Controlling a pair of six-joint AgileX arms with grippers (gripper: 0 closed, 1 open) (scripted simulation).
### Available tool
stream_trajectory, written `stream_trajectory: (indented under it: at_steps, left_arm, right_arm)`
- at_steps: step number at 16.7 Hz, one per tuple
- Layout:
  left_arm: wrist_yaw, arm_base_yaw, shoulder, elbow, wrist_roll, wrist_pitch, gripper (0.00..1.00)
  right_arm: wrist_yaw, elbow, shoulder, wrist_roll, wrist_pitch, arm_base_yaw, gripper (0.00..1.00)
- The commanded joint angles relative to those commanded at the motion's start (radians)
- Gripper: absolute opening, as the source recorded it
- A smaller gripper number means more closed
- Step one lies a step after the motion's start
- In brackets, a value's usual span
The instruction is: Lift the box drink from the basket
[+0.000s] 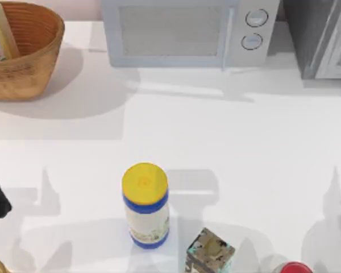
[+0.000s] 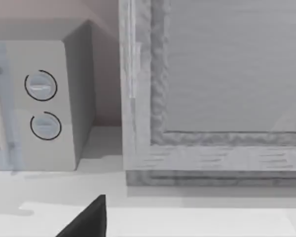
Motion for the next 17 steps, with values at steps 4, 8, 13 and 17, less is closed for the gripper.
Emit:
stream_trajectory:
  at_steps: [4,8,13,17]
  left_arm:
    - [0.002,0.002,0.029,0.008,-0.001,0.014,1.00]
    - [0.014,0.015,0.202,0.073,-0.001,0.110,1.00]
    - [0.043,0.038,0.556,0.221,0.003,0.326,1.00]
    - [0.072,0.059,0.898,0.361,0.005,0.531,1.00]
  right_arm:
    - [0.000,0.000,0.000,0.000,0.000,0.000,1.00]
    - [0.000,0.000,0.000,0.000,0.000,0.000,1.00]
    - [0.000,0.000,0.000,0.000,0.000,0.000,1.00]
    - [0.000,0.000,0.000,0.000,0.000,0.000,1.00]
